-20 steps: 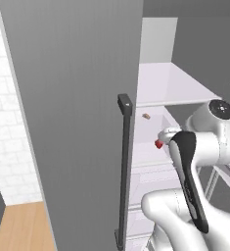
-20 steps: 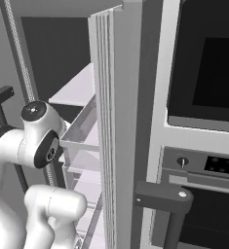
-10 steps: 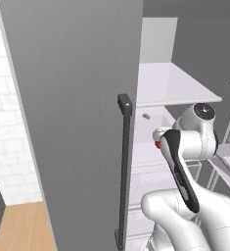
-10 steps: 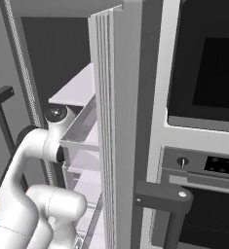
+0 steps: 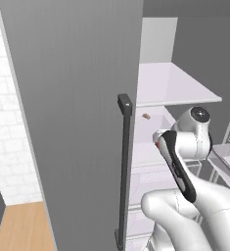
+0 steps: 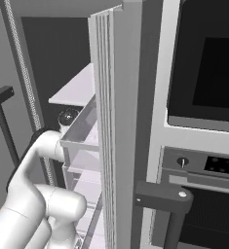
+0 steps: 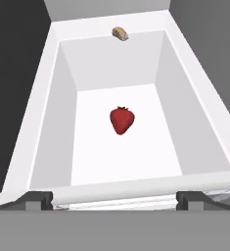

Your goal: Take the strawberry from the fridge and place it on top of the pancake, located on the dining counter.

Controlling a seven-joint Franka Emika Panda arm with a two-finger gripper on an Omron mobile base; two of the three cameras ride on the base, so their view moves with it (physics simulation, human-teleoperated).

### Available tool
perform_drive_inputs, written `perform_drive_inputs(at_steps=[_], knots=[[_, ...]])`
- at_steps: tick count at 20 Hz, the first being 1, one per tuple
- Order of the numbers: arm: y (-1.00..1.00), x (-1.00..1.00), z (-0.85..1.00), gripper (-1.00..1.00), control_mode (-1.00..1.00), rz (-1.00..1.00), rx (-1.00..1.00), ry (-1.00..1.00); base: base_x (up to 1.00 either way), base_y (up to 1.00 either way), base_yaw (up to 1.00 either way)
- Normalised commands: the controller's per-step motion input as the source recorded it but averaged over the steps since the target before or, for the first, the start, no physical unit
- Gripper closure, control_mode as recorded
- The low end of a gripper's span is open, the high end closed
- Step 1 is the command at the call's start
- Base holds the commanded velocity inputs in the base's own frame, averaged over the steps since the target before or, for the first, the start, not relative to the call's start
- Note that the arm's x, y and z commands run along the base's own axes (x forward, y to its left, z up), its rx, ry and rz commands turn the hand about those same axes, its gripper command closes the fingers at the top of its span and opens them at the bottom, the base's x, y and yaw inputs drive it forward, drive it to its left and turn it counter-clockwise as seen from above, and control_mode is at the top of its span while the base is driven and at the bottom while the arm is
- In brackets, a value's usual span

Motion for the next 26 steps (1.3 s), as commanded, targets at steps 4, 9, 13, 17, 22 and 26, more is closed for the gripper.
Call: perform_drive_inputs(at_steps=[4,9,13,17,22,26], knots=[[-0.10,0.34,-0.34,-1.00,-1.00,0.00,0.00,0.01,0.00,0.00,0.00],[-0.03,0.43,-0.23,-1.00,-1.00,0.00,0.00,0.03,0.00,0.00,0.00],[0.00,0.45,-0.19,-1.00,-1.00,0.00,0.00,0.01,0.00,0.00,0.00],[-0.07,0.41,-0.20,-1.00,-1.00,0.00,0.00,0.01,0.00,0.00,0.00],[-0.13,0.26,-0.19,-1.00,-1.00,0.00,0.00,0.00,0.00,0.00,0.00],[-0.02,0.33,-0.26,-1.00,-1.00,0.00,0.00,0.04,0.00,0.00,0.00]])
